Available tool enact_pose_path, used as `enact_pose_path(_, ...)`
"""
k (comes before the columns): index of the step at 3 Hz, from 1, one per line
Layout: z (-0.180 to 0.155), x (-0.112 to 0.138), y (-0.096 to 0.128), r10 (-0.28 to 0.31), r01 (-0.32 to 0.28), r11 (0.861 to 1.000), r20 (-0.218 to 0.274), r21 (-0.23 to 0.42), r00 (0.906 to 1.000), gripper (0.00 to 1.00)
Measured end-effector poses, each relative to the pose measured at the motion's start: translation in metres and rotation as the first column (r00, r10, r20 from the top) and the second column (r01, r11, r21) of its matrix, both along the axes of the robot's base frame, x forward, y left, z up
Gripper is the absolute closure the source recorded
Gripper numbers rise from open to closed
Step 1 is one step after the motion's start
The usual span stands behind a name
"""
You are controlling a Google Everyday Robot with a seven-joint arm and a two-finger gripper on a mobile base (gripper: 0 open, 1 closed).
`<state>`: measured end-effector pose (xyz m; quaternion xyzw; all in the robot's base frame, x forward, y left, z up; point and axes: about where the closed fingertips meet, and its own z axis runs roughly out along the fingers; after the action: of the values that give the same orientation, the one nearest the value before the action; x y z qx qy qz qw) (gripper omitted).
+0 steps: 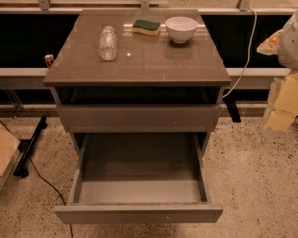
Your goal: Close middle drawer
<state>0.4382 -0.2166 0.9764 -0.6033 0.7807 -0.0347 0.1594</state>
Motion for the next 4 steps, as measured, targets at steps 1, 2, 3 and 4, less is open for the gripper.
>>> enact_pose_path(1,0.000,0.000,0.000,0.000,0.000,1.000,0.000,0.000,1.0000,0.00)
enact_pose_path(2,-0.001,0.000,0.002,-0.006,0.006,1.000,0.007,0.010,1.0000,0.21)
enact_pose_path(3,-0.023,-0.006,0.004,-0.020,0.021,0.999,-0.027,0.036,0.9994,0.43)
enact_pose_path(4,-0.069,-0.017,0.008,-0.015,0.022,0.997,-0.088,0.081,0.9960,0.67)
